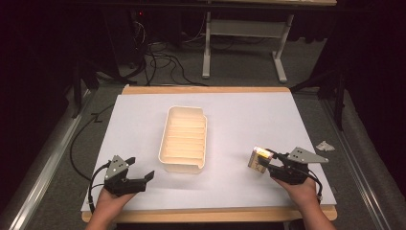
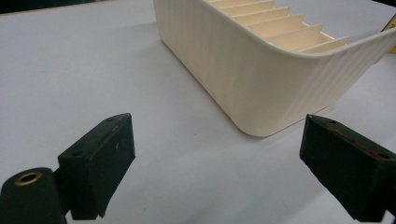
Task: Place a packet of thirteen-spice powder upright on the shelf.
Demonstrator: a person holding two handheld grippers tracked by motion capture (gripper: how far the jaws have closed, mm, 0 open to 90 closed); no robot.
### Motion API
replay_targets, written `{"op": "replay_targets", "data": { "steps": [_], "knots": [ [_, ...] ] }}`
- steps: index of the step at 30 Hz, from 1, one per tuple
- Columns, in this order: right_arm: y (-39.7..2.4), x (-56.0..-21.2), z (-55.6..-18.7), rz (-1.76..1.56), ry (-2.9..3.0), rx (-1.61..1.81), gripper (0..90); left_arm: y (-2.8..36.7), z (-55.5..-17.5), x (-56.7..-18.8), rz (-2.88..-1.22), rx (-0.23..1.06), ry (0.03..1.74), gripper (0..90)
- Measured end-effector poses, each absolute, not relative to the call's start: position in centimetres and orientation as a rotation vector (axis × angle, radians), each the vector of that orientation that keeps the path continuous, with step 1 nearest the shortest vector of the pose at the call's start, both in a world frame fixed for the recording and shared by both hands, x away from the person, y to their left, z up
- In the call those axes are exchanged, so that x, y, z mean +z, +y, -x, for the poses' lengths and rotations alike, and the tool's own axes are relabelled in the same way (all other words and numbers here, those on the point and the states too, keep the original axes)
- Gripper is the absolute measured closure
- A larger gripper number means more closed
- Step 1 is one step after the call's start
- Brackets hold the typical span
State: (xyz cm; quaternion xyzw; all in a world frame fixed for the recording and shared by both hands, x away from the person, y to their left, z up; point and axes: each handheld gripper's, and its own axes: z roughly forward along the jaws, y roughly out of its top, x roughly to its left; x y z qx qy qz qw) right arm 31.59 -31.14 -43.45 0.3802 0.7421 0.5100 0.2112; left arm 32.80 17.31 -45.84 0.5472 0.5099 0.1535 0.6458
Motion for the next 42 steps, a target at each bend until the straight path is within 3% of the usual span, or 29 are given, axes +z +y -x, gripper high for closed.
{"op": "replay_targets", "data": {
  "steps": [11, 42],
  "knots": [
    [-31.21, -43.31, -31.59, -1.058, 2.04, 1.413, 67.7, 17.34, -32.79, -45.79, -1.244, 0.352, 1.158, 11.0],
    [-31.23, -42.69, -31.75, -1.024, 1.992, 1.4, 68.7, 17.26, -32.78, -45.76, -1.246, 0.359, 1.149, 11.0]
  ]
}}
